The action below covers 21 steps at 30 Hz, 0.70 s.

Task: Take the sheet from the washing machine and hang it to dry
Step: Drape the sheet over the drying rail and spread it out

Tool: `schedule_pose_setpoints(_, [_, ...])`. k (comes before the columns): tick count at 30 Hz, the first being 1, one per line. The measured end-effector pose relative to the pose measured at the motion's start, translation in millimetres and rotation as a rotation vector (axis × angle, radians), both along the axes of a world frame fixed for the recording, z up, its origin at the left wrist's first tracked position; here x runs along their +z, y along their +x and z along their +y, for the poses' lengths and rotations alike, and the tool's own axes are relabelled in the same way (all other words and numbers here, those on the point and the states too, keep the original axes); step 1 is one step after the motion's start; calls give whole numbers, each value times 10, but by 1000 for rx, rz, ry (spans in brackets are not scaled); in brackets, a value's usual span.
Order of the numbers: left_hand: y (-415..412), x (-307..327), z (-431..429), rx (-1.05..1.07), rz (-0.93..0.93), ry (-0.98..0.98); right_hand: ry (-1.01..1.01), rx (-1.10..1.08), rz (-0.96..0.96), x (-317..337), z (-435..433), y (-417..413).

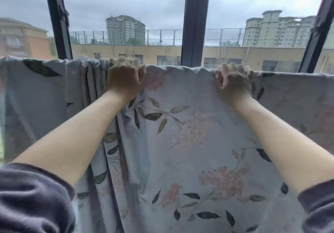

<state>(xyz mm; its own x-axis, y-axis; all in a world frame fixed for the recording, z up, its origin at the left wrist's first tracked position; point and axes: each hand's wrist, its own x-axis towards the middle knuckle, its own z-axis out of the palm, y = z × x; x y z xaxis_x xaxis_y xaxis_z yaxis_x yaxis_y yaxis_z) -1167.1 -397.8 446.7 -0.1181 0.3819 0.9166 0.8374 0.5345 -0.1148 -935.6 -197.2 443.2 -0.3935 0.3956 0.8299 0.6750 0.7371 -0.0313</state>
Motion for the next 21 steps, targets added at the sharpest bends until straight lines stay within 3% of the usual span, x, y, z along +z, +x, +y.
schedule_pose_setpoints(7, [176, -23, 164, -68, -15, 51, 149, 267, -101, 167, -664, -689])
schedule_pose_setpoints(13, [124, -2, 30, -22, 34, 32, 285, 212, 113, 75, -707, -990])
schedule_pose_setpoints(17, [-104, 106, -109, -38, 90, -75, 310, 229, 167, 90, -656, -1092])
schedule_pose_setpoints(21, [-399, 153, -318, -65, 62, -51, 340, 242, 189, 88, -603, -1153])
